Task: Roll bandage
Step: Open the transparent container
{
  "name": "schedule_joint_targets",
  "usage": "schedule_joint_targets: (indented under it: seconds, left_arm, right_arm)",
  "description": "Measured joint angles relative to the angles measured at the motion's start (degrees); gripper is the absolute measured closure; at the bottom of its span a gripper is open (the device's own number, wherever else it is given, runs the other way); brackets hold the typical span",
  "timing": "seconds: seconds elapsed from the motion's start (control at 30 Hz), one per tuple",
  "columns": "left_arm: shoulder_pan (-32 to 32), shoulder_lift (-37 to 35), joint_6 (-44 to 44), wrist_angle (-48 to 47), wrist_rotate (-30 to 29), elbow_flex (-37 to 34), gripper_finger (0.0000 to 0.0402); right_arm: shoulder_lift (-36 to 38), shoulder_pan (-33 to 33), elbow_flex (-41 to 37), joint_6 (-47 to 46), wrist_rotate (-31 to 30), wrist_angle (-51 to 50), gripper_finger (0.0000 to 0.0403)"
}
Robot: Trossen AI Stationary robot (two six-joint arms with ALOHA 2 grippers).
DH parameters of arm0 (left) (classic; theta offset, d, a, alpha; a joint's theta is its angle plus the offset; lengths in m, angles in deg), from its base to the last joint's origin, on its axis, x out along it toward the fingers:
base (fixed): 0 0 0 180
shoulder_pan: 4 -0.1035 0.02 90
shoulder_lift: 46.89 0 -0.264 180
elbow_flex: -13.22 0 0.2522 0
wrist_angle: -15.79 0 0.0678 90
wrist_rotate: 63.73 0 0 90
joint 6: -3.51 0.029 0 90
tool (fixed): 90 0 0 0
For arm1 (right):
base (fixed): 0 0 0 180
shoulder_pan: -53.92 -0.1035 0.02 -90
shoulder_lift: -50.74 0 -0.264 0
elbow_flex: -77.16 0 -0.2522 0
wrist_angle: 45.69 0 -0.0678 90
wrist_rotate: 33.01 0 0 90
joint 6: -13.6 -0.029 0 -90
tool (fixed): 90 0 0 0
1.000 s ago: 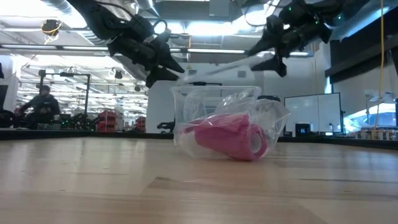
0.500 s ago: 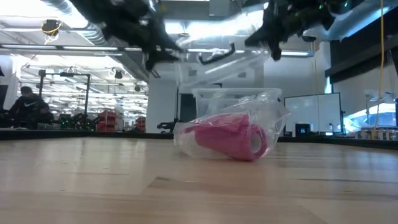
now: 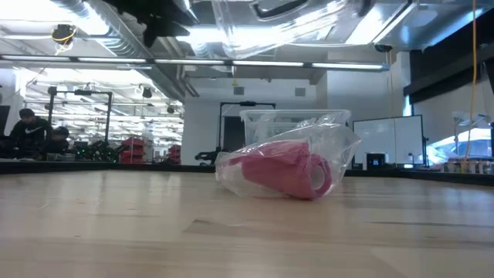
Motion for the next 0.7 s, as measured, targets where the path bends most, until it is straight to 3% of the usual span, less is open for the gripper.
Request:
schedule_joint_targets:
  seconds: [0.27,0.5,0.7]
  left_arm:
    - [10.5,-2.4,-0.3,-6.5,-7.6,0.0,0.0260]
    - [21.7,-1.0,-1.5,-5.3,-17.3,0.0,0.0260]
    - [27.1,1.8,-1.0,-4.6,-19.7,0.0,0.0260]
  right_arm:
    - [1.1,-21.3,3.2,-7.3,-16.6,-24.1,0.0375]
    - [-4.6,-40.4,3.1,-21.9,-42.6,-45.2,0.0375]
    - [-11.8,-47.3,-1.2,-31.3,-40.9,-50.5,0.0375]
